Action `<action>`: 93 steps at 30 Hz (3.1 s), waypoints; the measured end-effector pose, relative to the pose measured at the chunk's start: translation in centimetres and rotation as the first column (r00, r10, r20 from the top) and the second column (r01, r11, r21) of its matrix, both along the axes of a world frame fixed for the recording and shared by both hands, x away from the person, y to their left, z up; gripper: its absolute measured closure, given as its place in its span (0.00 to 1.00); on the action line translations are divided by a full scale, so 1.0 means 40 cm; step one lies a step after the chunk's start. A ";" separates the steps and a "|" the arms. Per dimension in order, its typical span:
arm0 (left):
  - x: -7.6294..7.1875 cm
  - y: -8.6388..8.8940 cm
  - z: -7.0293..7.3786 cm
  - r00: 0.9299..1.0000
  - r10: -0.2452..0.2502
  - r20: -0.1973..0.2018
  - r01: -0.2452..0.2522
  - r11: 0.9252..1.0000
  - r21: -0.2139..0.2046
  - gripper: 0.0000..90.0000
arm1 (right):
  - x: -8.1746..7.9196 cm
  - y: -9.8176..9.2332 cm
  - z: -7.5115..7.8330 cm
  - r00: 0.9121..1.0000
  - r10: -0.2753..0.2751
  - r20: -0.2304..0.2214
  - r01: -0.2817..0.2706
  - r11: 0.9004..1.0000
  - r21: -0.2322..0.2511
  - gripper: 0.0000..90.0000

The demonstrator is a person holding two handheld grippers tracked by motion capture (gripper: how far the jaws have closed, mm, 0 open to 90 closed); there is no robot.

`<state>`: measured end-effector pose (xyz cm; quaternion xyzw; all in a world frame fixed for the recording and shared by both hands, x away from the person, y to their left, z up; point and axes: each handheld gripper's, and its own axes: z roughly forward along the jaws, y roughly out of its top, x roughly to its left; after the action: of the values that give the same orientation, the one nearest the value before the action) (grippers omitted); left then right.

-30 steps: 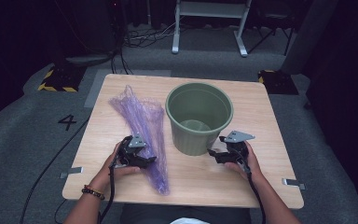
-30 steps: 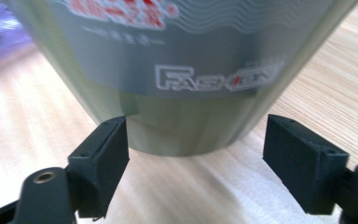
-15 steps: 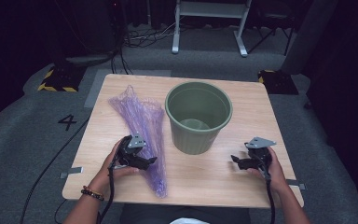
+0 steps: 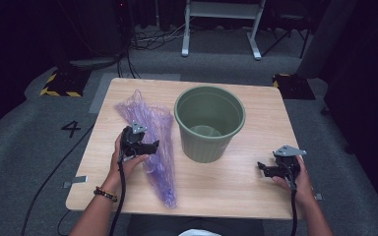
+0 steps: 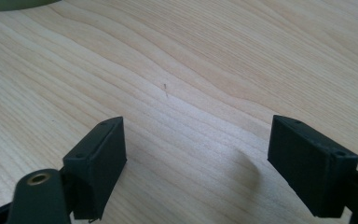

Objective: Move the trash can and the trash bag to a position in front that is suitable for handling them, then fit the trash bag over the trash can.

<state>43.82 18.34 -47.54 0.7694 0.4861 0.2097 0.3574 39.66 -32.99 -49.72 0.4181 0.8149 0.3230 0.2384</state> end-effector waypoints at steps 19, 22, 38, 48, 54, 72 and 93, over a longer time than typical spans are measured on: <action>-0.007 0.011 -0.070 0.998 -0.035 -0.051 0.037 0.999 0.032 0.17 | 0.003 -0.026 -0.013 1.000 -0.023 -0.013 0.024 0.997 0.067 0.18; -0.012 0.015 -0.069 0.997 -0.067 -0.039 0.068 0.997 0.033 0.19 | 0.006 -0.030 -0.014 0.999 -0.024 -0.031 0.027 0.996 0.087 0.18; -0.012 0.047 -0.065 0.983 -0.183 -0.023 0.183 0.983 -0.031 0.98 | 0.011 -0.029 -0.015 0.999 -0.004 -0.048 0.009 0.995 0.101 0.17; -0.010 0.045 -0.062 0.978 -0.208 0.009 0.208 0.978 -0.012 0.99 | 0.014 -0.027 -0.015 0.999 0.000 -0.049 0.005 0.995 0.102 0.17; -0.013 0.046 -0.047 0.978 -0.207 0.039 0.209 0.977 -0.036 0.99 | 0.013 -0.027 -0.015 0.999 -0.005 -0.049 0.010 0.995 0.100 0.17; -0.022 0.069 0.099 0.962 -0.121 0.244 0.159 0.977 -0.145 0.99 | 0.012 -0.026 -0.015 0.999 -0.012 -0.051 0.017 0.995 0.102 0.17; 0.019 0.032 0.373 0.887 -0.073 0.455 0.177 0.966 -0.190 0.99 | -0.009 -0.011 0.047 0.999 0.027 0.030 -0.032 0.985 0.168 0.21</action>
<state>44.57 19.60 -32.61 0.6852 0.3615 0.2996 0.5568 39.29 -33.44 -47.86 0.4202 0.7873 0.4001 0.2087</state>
